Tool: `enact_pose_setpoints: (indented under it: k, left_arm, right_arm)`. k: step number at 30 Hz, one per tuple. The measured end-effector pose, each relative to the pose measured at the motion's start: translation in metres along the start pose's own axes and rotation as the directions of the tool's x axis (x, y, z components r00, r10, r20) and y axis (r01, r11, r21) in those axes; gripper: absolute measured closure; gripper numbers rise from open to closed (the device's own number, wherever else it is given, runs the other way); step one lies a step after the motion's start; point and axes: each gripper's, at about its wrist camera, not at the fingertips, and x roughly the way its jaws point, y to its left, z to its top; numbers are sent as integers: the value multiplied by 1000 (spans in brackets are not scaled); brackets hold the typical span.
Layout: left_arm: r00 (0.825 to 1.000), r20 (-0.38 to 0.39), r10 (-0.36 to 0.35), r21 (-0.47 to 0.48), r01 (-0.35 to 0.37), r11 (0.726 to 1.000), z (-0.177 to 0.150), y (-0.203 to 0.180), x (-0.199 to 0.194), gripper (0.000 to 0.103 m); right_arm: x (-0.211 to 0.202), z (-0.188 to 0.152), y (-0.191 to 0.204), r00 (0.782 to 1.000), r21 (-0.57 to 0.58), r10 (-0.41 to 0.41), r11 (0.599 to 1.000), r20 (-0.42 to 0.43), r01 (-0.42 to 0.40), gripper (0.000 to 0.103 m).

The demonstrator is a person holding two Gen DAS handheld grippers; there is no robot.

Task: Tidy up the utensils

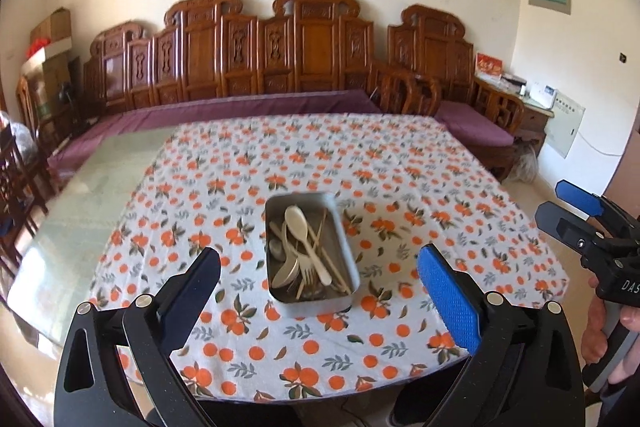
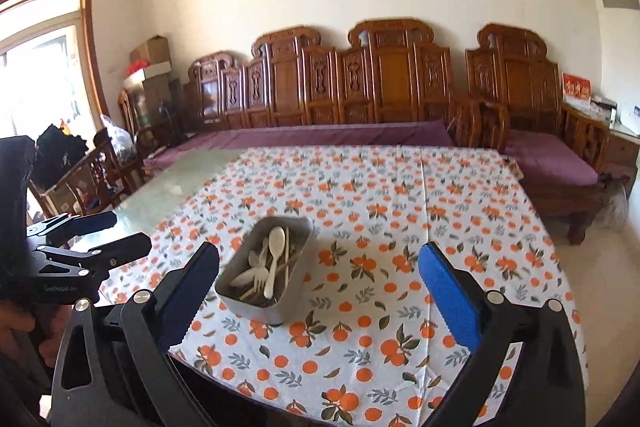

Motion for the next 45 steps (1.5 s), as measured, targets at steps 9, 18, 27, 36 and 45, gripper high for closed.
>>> enact_pose_setpoints:
  k: [9,18,27,36,45]
  left_arm:
    - [995,102,6,37,-10,999,20,-18,-54,8]
    - [989,150,-1,29,-3,1000,22,-23,-76,8]
    - [987,163,8,10,-10,1000,22,-21,-80,8]
    - [986,164,9,7,-10,1000,21,-21,-80,8]
    - [986,164,8,8,-9,1000,20,-21,-80,8]
  right_arm:
    - [-52,24,9,994,-20,1,1000,113,1,3]
    - [-77,31,11,988,-23,-9,1000,157,13,3]
    - [-82,32,14,987,-28,-8,1000,161,12,3]
    - [-81,31,14,987,-27,-6,1000,160,11,3]
    - [-80,31,14,987,-27,-7,1000,159,11,3]
